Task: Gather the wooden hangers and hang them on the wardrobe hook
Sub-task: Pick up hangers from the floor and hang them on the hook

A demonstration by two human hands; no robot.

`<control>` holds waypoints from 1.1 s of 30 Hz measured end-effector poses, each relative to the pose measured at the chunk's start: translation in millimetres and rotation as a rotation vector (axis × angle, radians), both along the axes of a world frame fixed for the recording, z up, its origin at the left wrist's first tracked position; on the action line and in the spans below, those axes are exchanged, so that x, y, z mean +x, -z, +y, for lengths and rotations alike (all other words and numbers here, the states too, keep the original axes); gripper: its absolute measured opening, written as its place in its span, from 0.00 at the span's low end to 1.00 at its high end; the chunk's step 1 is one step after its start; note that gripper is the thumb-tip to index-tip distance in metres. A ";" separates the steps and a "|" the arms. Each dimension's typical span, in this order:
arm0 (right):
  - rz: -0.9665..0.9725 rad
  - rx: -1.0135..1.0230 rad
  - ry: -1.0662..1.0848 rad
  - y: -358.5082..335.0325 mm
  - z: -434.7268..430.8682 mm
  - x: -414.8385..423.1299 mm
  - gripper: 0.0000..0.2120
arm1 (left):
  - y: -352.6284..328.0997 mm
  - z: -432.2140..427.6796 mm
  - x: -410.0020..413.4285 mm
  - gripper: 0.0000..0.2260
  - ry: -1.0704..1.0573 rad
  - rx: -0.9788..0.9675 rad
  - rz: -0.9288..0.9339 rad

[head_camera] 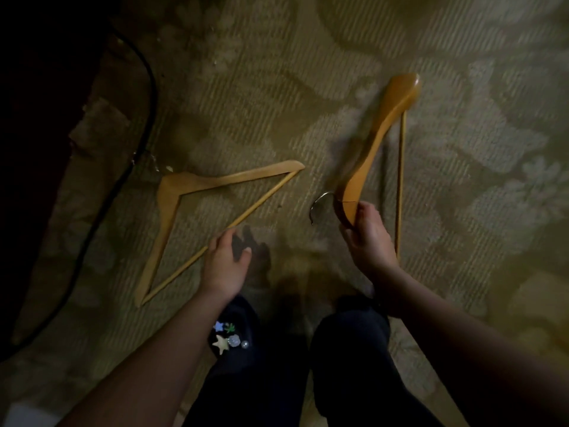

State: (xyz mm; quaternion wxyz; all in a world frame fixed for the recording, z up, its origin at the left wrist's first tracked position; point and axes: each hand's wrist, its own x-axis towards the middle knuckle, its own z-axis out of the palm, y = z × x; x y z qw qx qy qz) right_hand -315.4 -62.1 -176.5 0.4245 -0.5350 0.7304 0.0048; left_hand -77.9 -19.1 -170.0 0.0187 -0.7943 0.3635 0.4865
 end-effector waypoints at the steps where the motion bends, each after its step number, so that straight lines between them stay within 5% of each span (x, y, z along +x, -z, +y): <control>1: -0.023 -0.016 -0.037 -2.1 -4.0 8.8 0.24 | 1.4 -1.6 8.5 0.22 -0.038 -0.018 -0.031; 5: -0.119 -0.078 -0.127 -5.2 -24.3 52.8 0.23 | 12.9 -9.9 45.4 0.25 -0.187 -0.050 -0.199; 12: -0.352 -0.031 0.182 7.4 -40.2 129.8 0.21 | 43.9 -15.8 104.2 0.22 -0.274 -0.058 -0.380; 19: -0.253 -0.081 0.165 31.0 -39.4 149.5 0.23 | 69.2 -23.3 129.0 0.13 -0.144 0.021 -0.454; 25: -0.257 -0.103 0.155 32.5 -39.5 148.7 0.23 | 72.4 -22.3 131.6 0.19 0.060 0.026 -0.541; 29: -0.309 -0.106 0.176 23.3 -36.8 140.7 0.22 | 56.5 -18.8 125.9 0.18 0.065 -0.076 -0.520; 33: -0.414 -0.076 0.215 3.5 -33.1 127.2 0.22 | 28.0 -25.0 113.0 0.12 -0.223 -0.120 -0.210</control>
